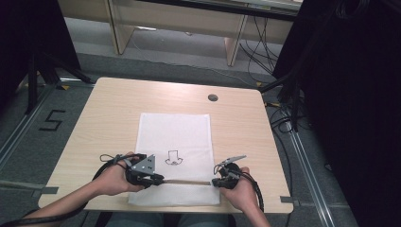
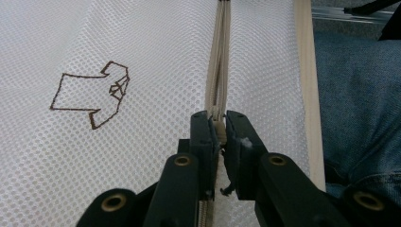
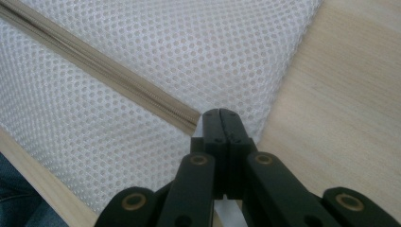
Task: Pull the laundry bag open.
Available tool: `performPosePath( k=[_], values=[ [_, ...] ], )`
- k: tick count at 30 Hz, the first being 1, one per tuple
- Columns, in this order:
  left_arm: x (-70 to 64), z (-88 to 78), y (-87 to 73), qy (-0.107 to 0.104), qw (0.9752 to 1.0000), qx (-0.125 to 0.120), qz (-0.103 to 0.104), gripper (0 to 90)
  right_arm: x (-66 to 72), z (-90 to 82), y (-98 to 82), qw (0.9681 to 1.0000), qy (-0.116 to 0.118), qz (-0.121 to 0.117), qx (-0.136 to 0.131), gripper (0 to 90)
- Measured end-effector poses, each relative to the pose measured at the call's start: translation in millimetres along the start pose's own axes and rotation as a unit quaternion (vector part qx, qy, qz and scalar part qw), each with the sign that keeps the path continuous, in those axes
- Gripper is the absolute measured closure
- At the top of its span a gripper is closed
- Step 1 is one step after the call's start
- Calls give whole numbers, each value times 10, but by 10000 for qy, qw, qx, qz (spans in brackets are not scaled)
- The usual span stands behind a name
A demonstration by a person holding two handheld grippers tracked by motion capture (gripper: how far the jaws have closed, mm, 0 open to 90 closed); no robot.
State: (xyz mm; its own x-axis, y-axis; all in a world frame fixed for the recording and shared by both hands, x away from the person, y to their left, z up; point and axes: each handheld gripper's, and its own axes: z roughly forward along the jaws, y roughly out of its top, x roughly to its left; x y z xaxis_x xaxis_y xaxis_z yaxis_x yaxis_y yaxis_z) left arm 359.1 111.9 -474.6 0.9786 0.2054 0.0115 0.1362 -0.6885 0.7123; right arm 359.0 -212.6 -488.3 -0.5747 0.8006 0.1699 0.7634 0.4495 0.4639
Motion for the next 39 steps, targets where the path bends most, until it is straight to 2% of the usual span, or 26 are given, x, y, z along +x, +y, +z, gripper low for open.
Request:
performPosePath(
  k=[8,9,11,13,14,21,22,23,26,33,36,38,39],
  values=[
    [-1,-19,-14,27,10000,21,19,814,-1,6,-4,10000,4,13,-55,900],
    [2,-35,-16,63,9999,50,81,814,-1,4,-4,10000,5,11,-44,900],
    [3,-44,-20,51,9999,50,82,814,-1,7,-4,10000,-1,19,-58,900],
    [3,-46,-36,38,10000,16,-4,814,-2,0,0,10000,2,4,-5,900],
    [11,-49,-41,60,10000,50,53,814,1,7,-3,10000,-4,17,-52,900],
    [12,-52,-52,19,10000,47,30,813,-2,2,-3,10000,3,8,-19,900],
    [2,-46,-69,30,10000,1,-64,814,-3,0,-2,10000,-1,-20,-2,900],
    [14,-62,-78,47,10000,61,16,814,0,0,-1,10000,-5,-12,-5,900],
    [21,-79,-93,16,10000,12,-48,814,-1,0,-1,10000,0,-8,-2,900],
    [15,-81,-99,62,10000,39,18,814,1,1,-1,10000,-6,-10,-4,900],
    [23,-88,-116,39,10000,51,-38,814,-1,0,-1,10000,1,-5,-1,900],
    [31,-95,-125,54,10000,74,-4,814,0,0,0,10000,1,-4,0,900],
    [27,-104,-131,40,10000,24,-77,813,0,0,0,10000,-5,-13,1,900]
  ],
)
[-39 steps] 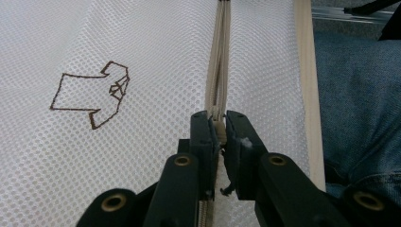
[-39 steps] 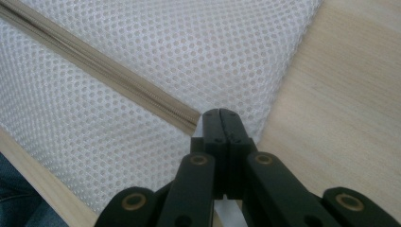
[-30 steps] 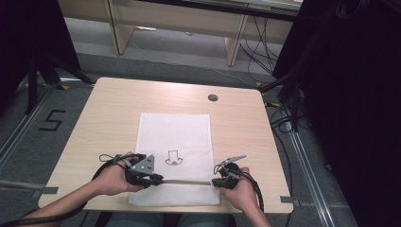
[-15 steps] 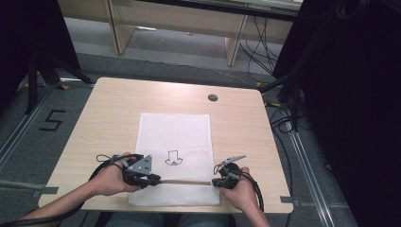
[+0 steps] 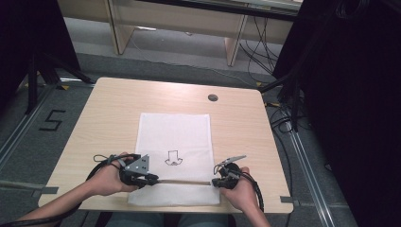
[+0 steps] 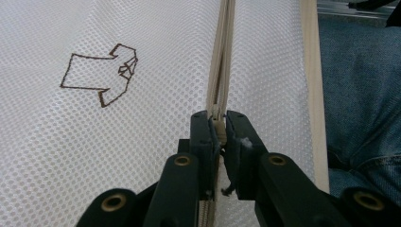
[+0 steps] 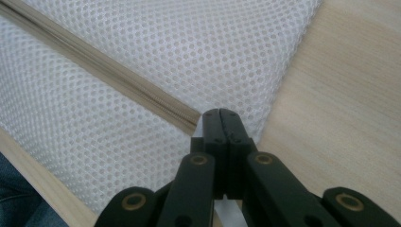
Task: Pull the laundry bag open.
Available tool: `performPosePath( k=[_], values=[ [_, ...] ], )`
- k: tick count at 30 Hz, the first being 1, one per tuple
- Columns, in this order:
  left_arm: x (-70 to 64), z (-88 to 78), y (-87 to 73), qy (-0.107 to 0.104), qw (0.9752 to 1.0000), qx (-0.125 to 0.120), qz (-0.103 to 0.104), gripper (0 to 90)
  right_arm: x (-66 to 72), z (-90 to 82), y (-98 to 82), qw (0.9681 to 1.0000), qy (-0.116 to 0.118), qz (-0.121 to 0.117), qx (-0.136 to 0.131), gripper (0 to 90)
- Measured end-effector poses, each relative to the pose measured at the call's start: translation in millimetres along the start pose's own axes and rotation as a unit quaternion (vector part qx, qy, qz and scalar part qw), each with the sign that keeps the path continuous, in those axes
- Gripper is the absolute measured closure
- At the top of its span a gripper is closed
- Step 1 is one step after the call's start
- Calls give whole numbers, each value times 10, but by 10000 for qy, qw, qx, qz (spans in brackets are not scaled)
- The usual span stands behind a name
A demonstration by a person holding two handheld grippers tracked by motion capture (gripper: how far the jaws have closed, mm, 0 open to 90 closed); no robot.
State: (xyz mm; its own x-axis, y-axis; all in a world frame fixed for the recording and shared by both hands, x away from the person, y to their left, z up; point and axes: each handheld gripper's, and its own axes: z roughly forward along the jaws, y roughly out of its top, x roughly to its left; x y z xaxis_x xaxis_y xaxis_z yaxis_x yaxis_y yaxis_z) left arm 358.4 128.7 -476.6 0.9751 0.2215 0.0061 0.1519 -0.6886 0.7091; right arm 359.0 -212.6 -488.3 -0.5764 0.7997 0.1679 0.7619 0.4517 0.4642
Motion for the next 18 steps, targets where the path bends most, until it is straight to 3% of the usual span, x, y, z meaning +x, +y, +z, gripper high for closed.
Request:
performPosePath(
  k=[18],
  values=[
    [-6,-54,-62,20,10000,41,13,814,0,0,-1,10000,6,17,-4,900]
  ],
)
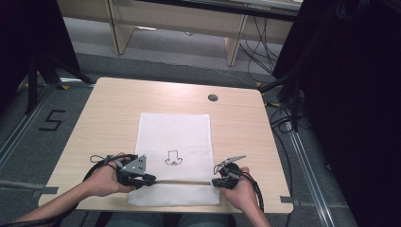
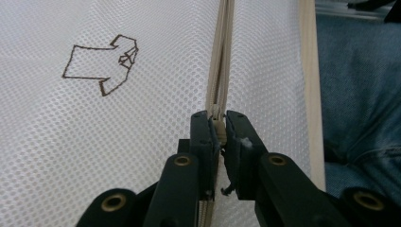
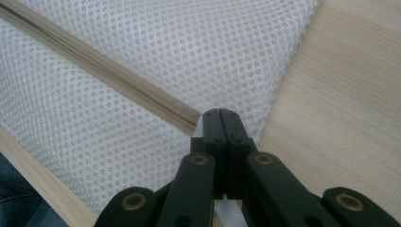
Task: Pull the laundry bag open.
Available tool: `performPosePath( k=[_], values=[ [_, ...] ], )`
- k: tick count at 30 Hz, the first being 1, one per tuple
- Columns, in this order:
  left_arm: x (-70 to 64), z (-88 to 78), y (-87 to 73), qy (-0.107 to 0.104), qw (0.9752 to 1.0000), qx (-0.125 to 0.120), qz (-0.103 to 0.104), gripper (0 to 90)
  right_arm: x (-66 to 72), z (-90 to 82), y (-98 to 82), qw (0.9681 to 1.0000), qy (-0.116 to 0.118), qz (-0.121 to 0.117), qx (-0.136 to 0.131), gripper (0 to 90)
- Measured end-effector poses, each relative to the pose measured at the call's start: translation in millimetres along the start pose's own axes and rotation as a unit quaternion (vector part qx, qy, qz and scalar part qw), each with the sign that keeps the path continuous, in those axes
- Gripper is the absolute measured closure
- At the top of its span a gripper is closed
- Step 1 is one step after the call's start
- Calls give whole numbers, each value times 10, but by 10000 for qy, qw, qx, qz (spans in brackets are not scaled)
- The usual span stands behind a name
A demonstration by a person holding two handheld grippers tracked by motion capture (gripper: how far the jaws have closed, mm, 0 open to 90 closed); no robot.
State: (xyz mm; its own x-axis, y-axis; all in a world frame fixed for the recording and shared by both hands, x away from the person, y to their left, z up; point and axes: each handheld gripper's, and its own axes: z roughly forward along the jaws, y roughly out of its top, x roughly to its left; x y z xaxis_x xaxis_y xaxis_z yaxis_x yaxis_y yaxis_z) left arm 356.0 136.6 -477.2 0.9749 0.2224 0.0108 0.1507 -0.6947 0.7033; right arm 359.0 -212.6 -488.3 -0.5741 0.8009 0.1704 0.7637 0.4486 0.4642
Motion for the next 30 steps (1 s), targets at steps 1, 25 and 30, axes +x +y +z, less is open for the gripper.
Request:
performPosePath(
  k=[1,25,30],
  values=[
    [7,-11,-10,16,10000,28,19,814,1,0,0,10000,-2,-1,-1,900],
    [25,-118,-87,25,9999,-77,-120,814,0,0,-1,10000,-1,3,-5,900],
    [41,-140,-122,90,9999,15,-88,814,-1,3,-2,10000,-5,23,-28,900]
  ],
)
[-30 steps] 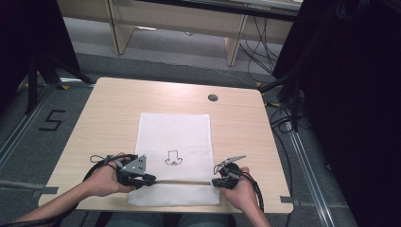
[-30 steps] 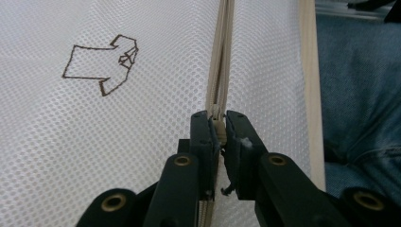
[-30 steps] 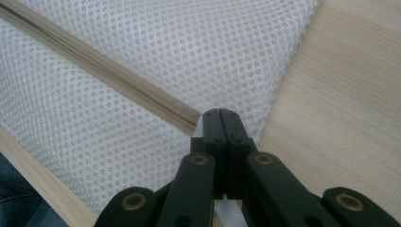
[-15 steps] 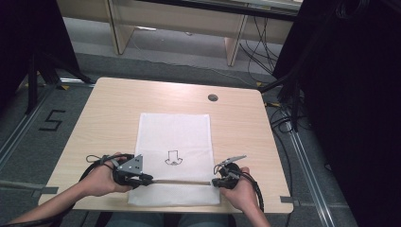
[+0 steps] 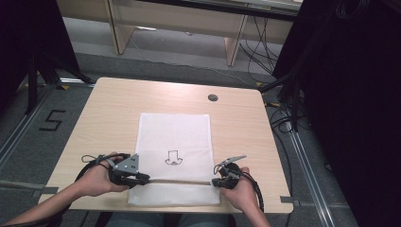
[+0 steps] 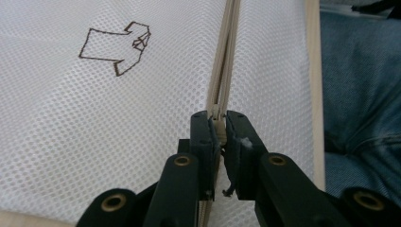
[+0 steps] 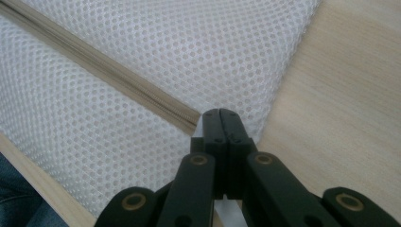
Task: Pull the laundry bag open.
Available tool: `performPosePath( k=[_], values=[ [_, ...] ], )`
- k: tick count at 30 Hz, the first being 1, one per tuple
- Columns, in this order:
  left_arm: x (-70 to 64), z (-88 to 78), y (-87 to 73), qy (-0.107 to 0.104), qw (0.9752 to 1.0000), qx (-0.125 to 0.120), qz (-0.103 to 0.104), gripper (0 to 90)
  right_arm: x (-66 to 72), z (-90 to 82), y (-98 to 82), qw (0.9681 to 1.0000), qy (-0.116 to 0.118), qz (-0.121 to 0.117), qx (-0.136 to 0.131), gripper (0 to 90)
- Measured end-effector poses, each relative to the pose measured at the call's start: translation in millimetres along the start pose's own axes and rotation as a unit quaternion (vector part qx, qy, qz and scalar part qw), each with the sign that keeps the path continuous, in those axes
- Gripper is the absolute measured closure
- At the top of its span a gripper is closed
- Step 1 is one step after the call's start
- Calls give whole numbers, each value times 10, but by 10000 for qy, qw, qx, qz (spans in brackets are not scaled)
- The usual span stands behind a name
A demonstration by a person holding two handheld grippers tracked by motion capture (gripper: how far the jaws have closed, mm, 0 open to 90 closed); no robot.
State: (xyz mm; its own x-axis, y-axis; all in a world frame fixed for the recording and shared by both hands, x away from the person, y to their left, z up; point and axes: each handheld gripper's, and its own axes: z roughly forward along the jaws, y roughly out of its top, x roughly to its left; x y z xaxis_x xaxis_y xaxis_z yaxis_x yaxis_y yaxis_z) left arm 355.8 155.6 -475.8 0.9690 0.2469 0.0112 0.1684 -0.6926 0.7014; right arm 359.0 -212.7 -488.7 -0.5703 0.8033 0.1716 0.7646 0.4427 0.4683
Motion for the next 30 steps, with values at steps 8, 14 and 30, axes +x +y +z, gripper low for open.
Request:
performPosePath(
  k=[8,14,30],
  values=[
    [7,-17,2,-35,10000,0,4,814,-1,-3,-3,10000,10,-1,-4,900],
    [14,-47,-37,-24,10000,-4,-59,814,1,-2,-1,10000,-1,-12,8,900],
    [43,-115,-107,73,9999,4,-108,814,2,-2,-2,10000,-9,-1,-3,900]
  ],
)
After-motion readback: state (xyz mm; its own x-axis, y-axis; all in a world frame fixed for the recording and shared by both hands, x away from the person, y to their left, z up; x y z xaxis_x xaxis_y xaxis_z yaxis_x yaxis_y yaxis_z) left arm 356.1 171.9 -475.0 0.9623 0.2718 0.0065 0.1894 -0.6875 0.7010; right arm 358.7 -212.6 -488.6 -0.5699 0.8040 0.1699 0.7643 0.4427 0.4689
